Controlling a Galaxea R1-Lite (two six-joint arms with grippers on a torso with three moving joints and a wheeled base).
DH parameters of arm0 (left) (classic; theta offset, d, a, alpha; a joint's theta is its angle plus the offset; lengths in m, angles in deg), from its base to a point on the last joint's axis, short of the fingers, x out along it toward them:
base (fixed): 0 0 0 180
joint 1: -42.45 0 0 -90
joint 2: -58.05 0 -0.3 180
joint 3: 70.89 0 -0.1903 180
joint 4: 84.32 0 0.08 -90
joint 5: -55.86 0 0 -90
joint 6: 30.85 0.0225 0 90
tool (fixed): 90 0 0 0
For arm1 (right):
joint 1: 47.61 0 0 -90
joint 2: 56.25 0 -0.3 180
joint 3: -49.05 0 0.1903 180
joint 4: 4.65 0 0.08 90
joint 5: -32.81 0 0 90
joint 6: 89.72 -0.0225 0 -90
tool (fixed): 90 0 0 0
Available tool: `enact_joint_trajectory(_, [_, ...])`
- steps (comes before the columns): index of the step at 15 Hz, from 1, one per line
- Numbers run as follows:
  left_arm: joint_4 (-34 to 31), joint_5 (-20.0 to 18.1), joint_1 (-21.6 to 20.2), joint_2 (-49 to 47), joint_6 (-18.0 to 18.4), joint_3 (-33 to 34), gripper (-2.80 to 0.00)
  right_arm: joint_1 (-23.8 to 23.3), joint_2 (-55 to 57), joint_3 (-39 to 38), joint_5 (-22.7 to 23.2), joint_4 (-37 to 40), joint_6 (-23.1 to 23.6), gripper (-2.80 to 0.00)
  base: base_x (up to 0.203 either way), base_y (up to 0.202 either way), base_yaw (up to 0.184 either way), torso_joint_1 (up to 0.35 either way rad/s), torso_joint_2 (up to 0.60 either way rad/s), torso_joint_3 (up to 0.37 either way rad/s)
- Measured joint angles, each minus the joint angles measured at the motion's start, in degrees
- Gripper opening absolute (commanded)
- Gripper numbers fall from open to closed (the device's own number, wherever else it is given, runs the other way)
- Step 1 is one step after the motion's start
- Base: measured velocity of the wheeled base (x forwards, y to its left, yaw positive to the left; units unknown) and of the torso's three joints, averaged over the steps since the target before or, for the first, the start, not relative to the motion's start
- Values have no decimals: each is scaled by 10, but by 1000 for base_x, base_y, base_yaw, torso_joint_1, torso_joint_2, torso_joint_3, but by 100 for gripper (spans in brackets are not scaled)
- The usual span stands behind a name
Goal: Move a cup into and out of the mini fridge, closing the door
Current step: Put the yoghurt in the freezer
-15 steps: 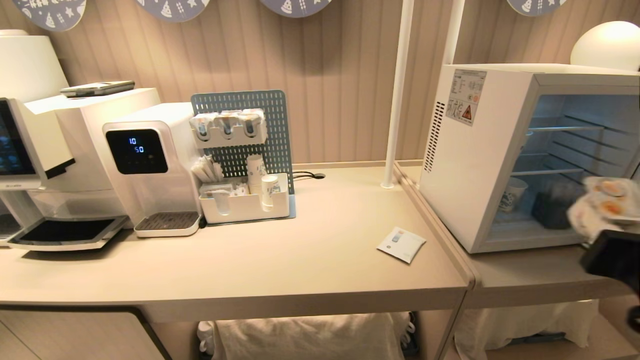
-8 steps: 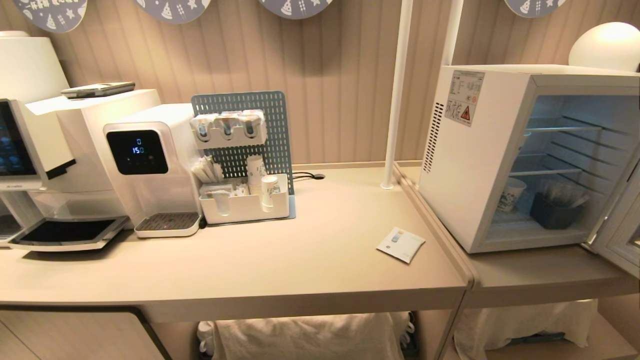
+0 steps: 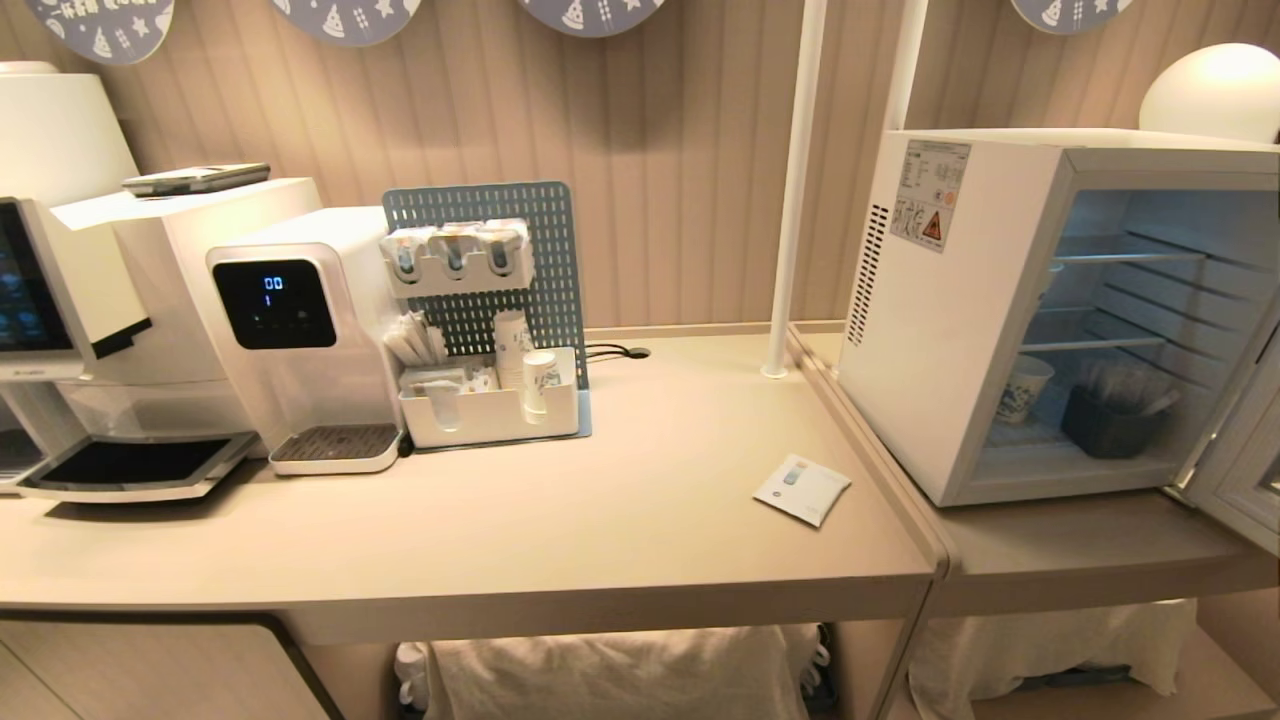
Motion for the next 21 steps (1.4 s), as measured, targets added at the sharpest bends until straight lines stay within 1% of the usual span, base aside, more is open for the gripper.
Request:
enact_joint_trajectory(2, [0,0,0,0,0,0,-280,-14,-26,9,21,31,0,-280,0,0,0,0,0,0])
enact_joint_trajectory(3, [0,0,0,0,0,0,-280,-18,-53,0,46,46,0,-280,0,0,0,0,0,0])
enact_joint_trajectory(4, [0,0,0,0,1,0,-280,-21,-84,-14,82,56,-3,-280,0,0,0,0,0,0])
enact_joint_trajectory(6, [0,0,0,0,0,0,-280,-24,-129,-44,188,58,-23,-280,0,0,0,0,0,0])
enact_joint_trajectory(8, [0,0,0,0,1,0,-280,-25,-150,-63,344,78,-35,-280,0,0,0,0,0,0])
enact_joint_trajectory(10, [0,0,0,0,1,0,-280,-27,-159,-72,485,134,-47,-280,0,0,0,0,0,0])
enact_joint_trajectory(11, [0,0,0,0,1,0,-280,-27,-161,-72,533,175,-54,-280,0,0,0,0,0,0])
enact_joint_trajectory(12, [0,0,0,0,1,0,-280,-27,-163,-69,559,217,-56,-280,0,0,0,0,0,0])
enact_joint_trajectory(14, [1,0,0,0,2,0,-280,-27,-163,-62,570,239,-46,-280,0,0,0,0,0,0])
enact_joint_trajectory(16, [1,0,0,0,2,0,-280,-27,-164,-62,570,239,-48,-280,0,0,0,0,0,0])
enact_joint_trajectory(18, [1,0,0,0,2,0,-280,-27,-164,-68,569,217,-50,-280,0,0,0,0,0,0])
enact_joint_trajectory(19, [1,0,0,0,3,0,-280,-26,-164,-72,568,202,-50,-280,2,-63,-1,-2,2,3])
enact_joint_trajectory(21, [1,0,0,0,4,0,-280,-27,-164,-75,568,198,-51,-280,1,-130,-9,2,5,-1])
